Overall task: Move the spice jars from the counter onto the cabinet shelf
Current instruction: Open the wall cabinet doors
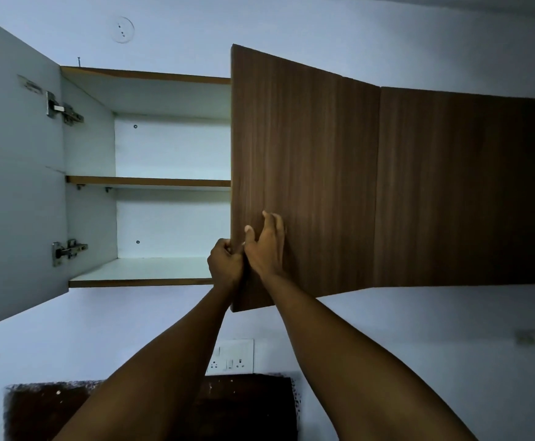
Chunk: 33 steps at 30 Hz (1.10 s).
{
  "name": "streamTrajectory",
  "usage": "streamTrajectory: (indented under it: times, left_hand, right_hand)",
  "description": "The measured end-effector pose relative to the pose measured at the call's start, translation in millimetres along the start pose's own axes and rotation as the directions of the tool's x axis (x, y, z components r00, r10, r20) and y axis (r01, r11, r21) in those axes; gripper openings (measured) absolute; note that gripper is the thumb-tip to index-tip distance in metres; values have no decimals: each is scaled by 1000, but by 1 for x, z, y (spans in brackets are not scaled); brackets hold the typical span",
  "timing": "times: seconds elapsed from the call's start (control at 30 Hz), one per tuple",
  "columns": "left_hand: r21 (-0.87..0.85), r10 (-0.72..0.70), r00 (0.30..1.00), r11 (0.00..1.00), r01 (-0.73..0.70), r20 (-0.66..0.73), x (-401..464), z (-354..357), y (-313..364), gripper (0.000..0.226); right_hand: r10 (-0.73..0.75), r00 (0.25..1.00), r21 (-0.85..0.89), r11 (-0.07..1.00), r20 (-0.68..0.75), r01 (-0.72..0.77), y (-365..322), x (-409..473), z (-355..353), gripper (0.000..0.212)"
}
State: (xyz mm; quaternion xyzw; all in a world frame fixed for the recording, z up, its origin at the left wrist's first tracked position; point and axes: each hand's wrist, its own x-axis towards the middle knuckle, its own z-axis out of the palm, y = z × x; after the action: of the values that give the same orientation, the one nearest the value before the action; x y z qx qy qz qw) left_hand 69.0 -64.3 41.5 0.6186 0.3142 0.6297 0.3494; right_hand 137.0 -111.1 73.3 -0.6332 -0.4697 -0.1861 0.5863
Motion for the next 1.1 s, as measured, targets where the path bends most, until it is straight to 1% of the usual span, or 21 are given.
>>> streamTrajectory:
  times: [0.1,0.17,0.27,0.37,0.47,0.53,0.6,0.67,0.77,0.9,1.03,1.1]
  left_hand:
    - [-14,85,996,996,-85,39,-40,-12,25,24]
    - [-53,123,989,992,-118,86,-69,-19,45,25]
    - [-91,191,971,980,-179,144,-105,-16,68,24]
    - [-111,240,955,968,-223,172,-142,-10,90,26]
    - [-161,255,947,961,-226,195,-172,4,105,29]
    - [-169,322,921,942,-289,221,-189,17,116,28]
    - [-161,404,882,913,-374,242,-205,32,126,26]
    - [-145,458,848,889,-434,268,-222,49,137,29]
    - [-158,469,822,883,-442,325,-246,81,151,37]
    - [-163,474,798,880,-446,373,-275,127,170,40]
    - [-218,490,758,871,-440,431,-300,164,182,42]
    - [-219,511,735,858,-465,444,-308,175,185,35]
  right_hand:
    - [22,996,-68,997,-88,-28,-26,-24,-24,66]
    - [55,987,-131,989,-152,-75,-40,-43,-47,72]
    - [97,974,-166,977,-206,-132,-49,-60,-84,73]
    - [108,975,-205,968,-194,-148,-52,-69,-132,64]
    - [39,983,-281,956,-179,-89,-49,-77,-174,48]
    - [11,981,-288,955,-192,-67,-42,-80,-200,37]
    - [-7,981,-288,956,-193,-50,-32,-82,-226,31]
    - [-30,978,-319,947,-206,-38,-19,-83,-255,28]
    - [-50,972,-343,939,-231,-33,1,-83,-294,27]
    - [-23,974,-364,929,-225,-62,29,-79,-345,24]
    - [1,961,-276,958,-275,-80,59,-76,-385,18]
    - [21,949,-227,969,-316,-97,72,-77,-396,19]
